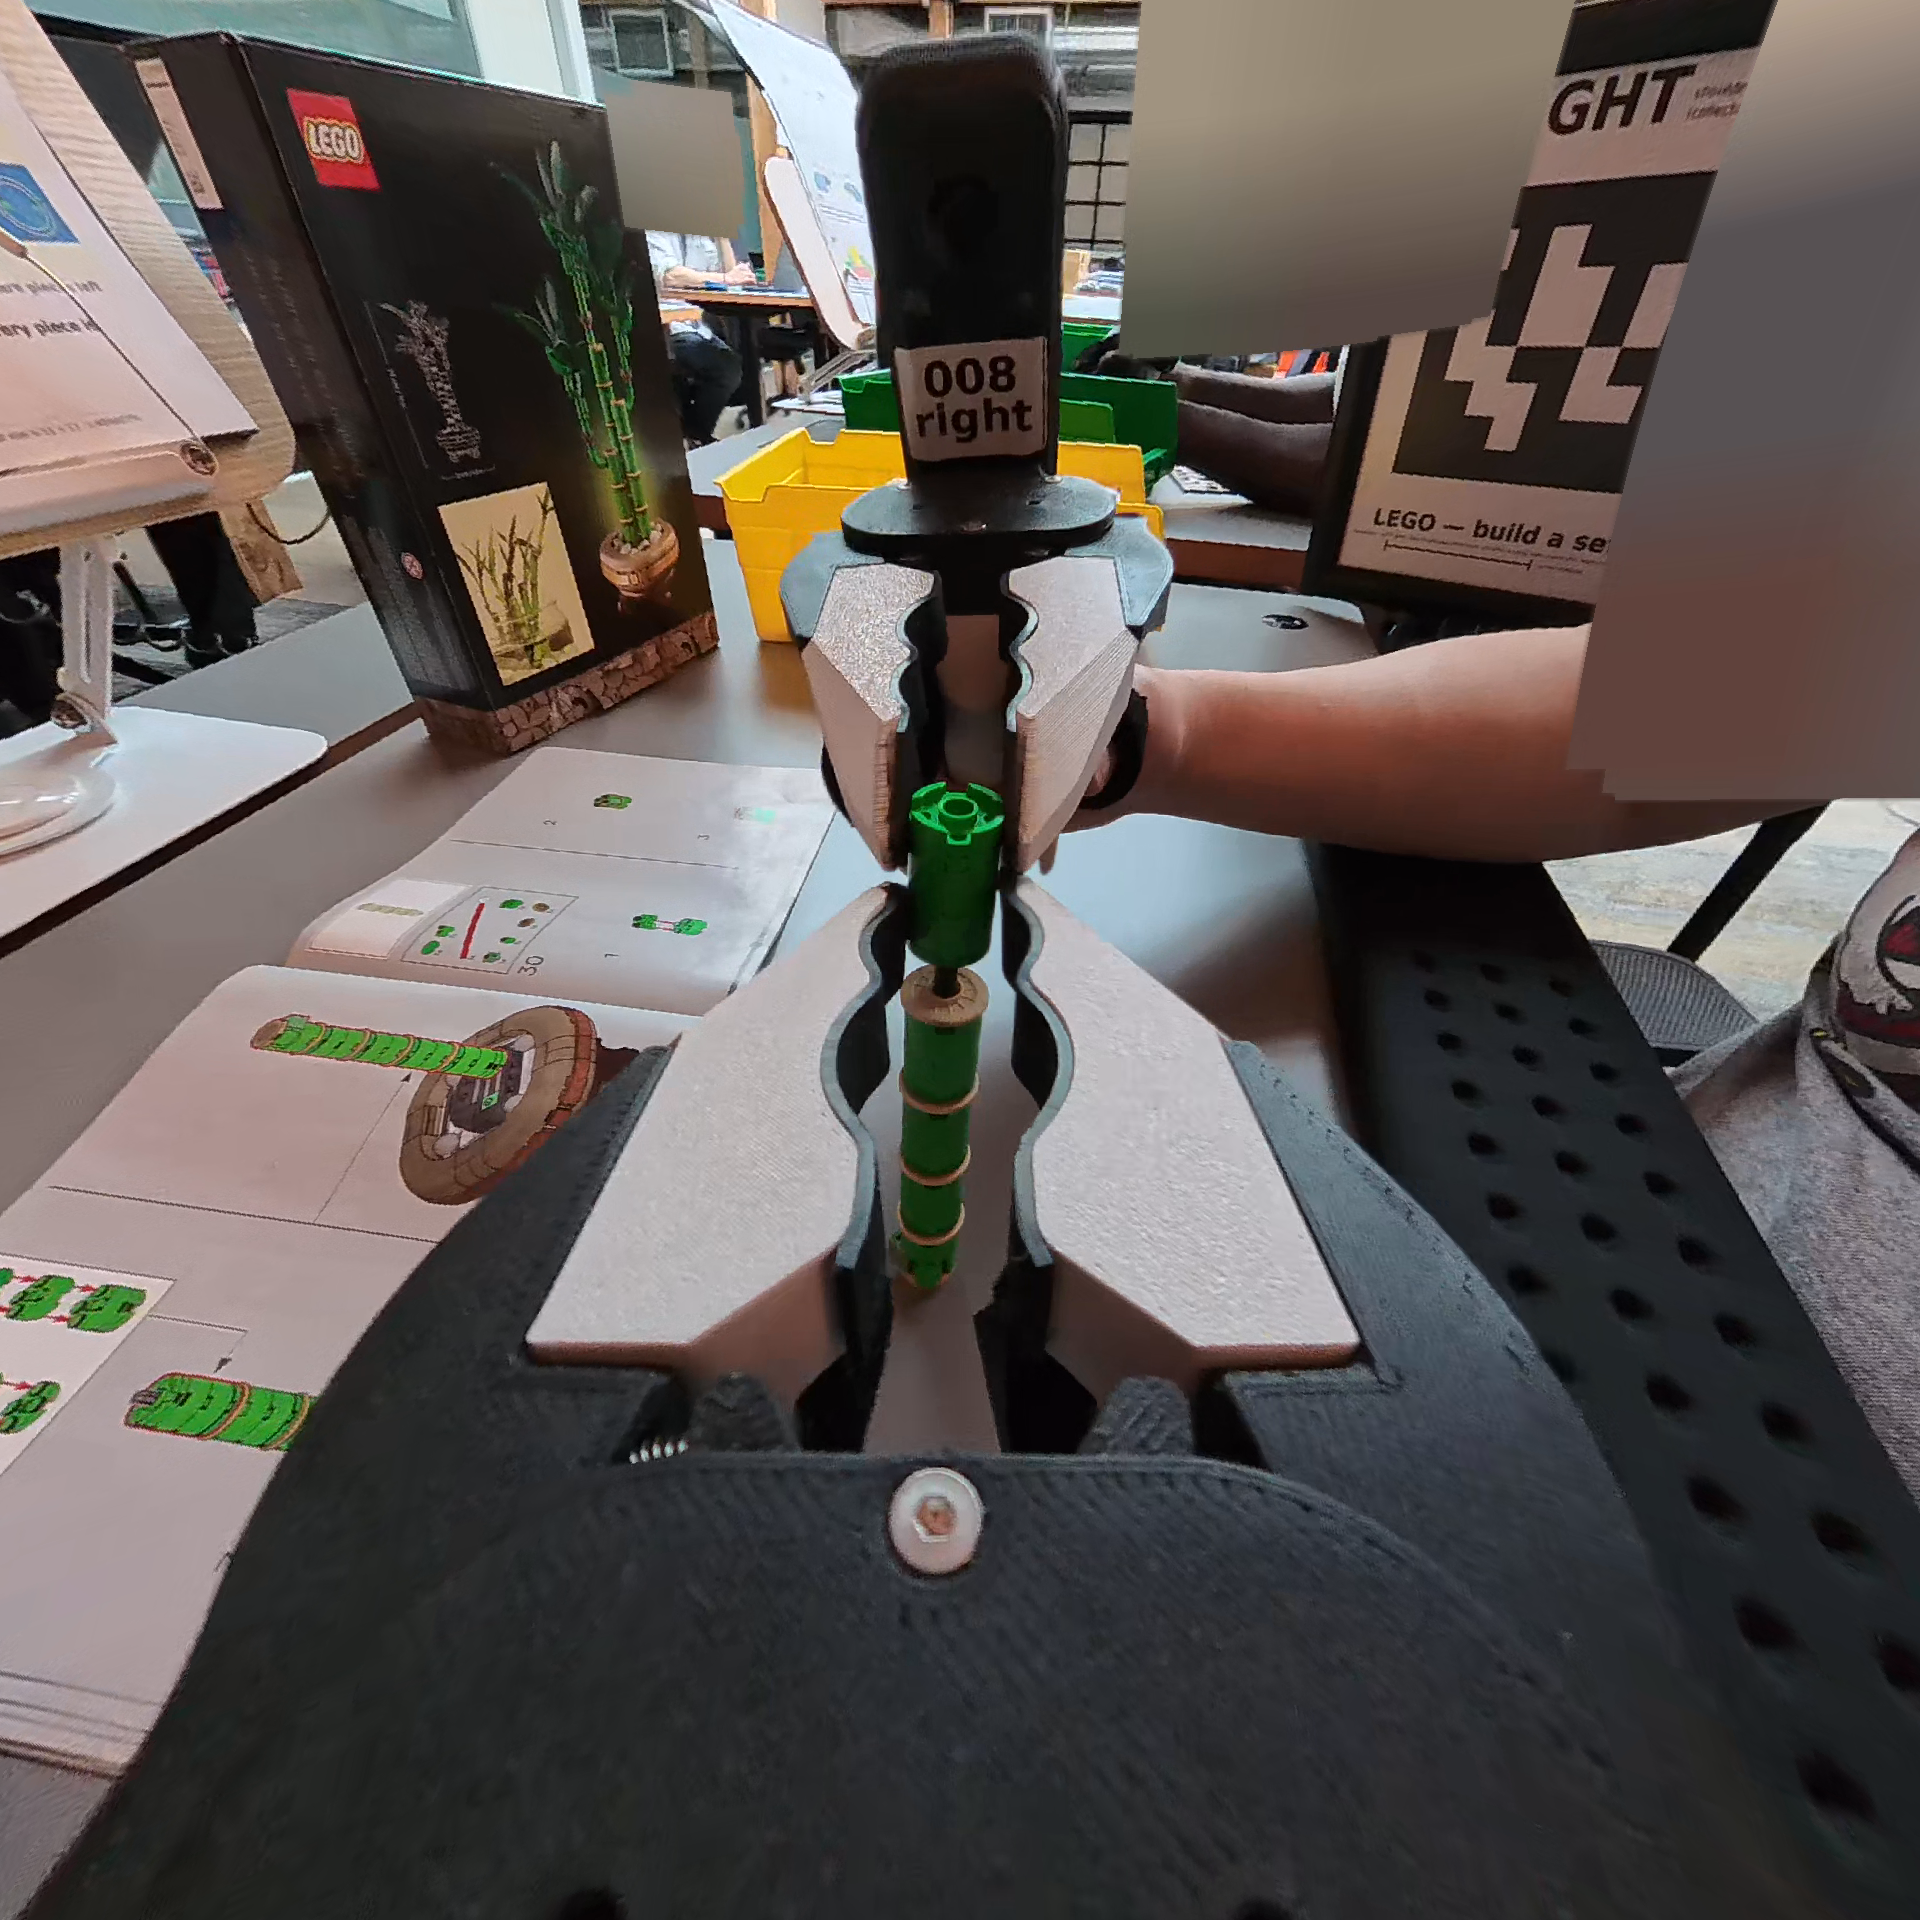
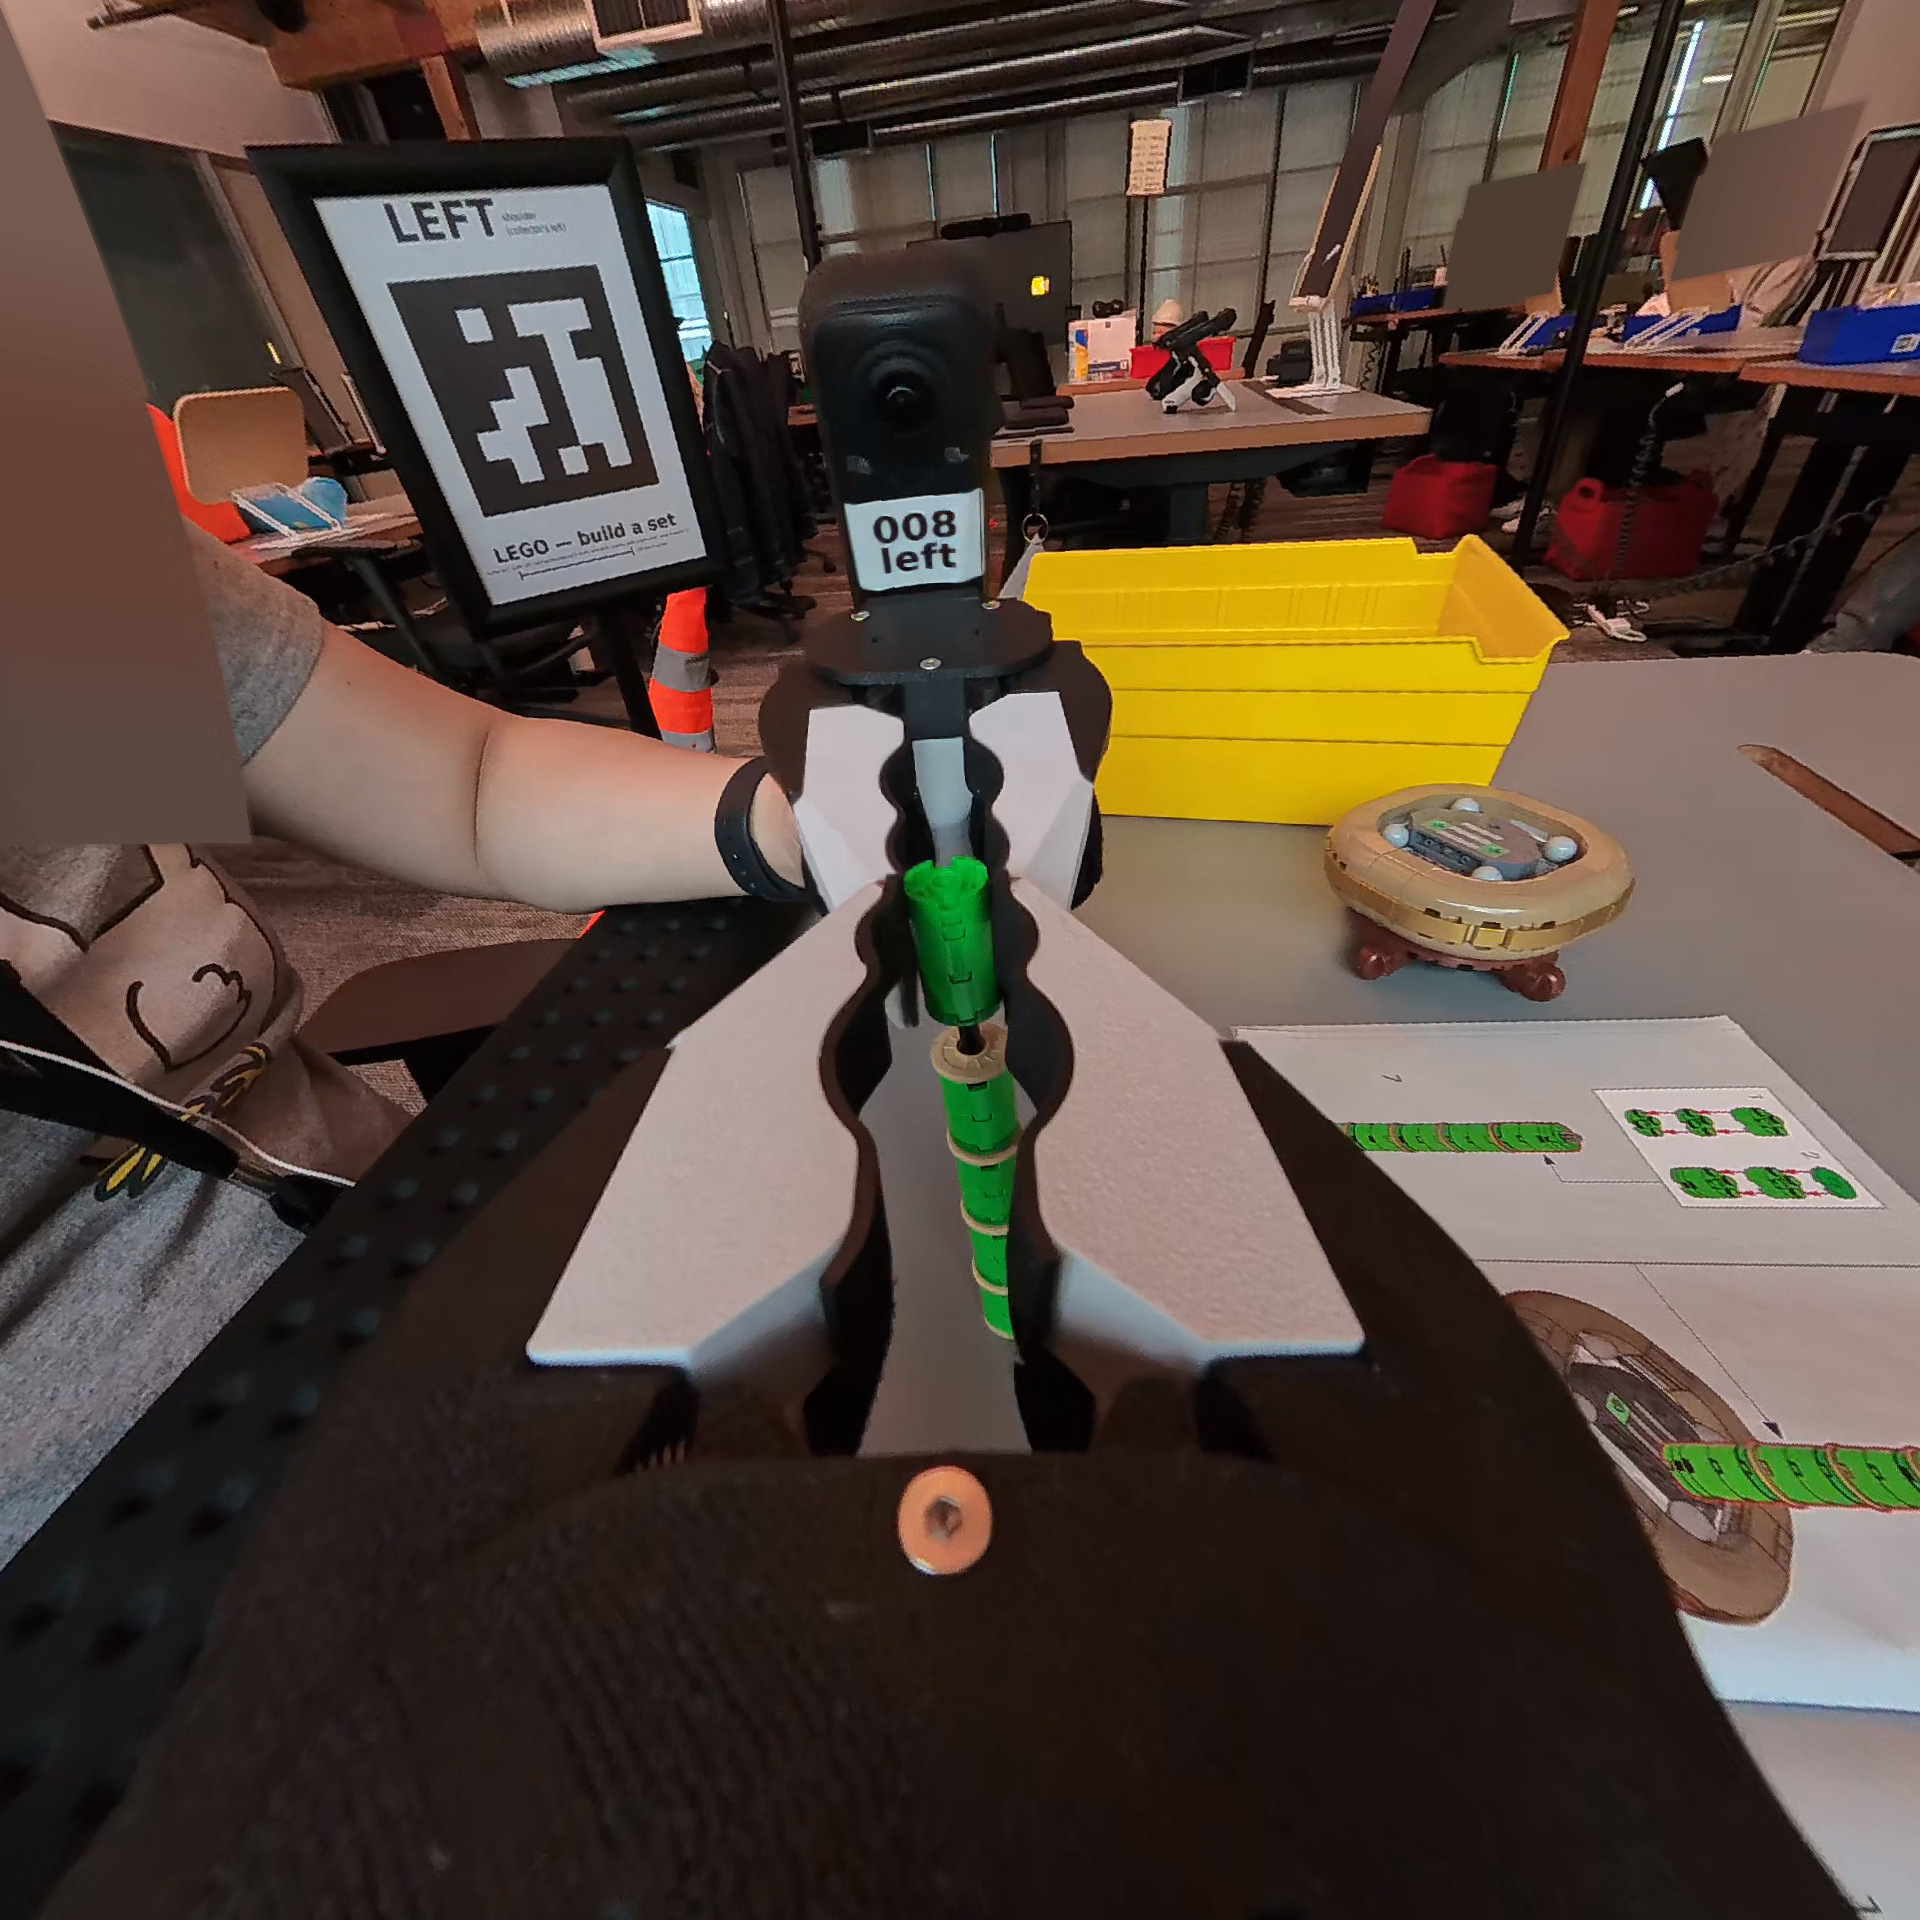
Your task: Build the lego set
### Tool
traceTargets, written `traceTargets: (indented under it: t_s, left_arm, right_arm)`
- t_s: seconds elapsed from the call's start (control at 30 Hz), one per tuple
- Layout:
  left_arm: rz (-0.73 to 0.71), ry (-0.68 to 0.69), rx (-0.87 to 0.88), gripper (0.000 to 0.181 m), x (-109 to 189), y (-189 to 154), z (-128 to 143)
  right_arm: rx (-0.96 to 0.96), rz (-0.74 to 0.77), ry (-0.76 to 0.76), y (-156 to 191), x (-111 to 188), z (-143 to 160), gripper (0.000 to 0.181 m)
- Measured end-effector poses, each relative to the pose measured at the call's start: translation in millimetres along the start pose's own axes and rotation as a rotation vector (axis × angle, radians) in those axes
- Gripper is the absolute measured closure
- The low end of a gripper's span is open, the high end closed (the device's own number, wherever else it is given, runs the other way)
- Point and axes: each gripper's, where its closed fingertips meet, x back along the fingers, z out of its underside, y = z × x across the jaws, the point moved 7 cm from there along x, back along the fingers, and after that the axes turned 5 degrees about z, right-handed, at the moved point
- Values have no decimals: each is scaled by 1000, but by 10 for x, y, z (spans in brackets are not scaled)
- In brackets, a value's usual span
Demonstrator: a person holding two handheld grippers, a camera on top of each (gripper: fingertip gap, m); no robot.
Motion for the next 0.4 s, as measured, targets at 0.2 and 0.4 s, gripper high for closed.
traceTargets:
  t_s: [0.2, 0.4]
  left_arm:
    - [-18, 46, -31, 166, -44, -17, -8]
    - [-18, 54, -42, 166, -54, -20, -11]
  right_arm:
    - [0, -15, -15, 8, 2, 3, 157]
    - [-27, 2, -11, -10, -21, 1, 158]
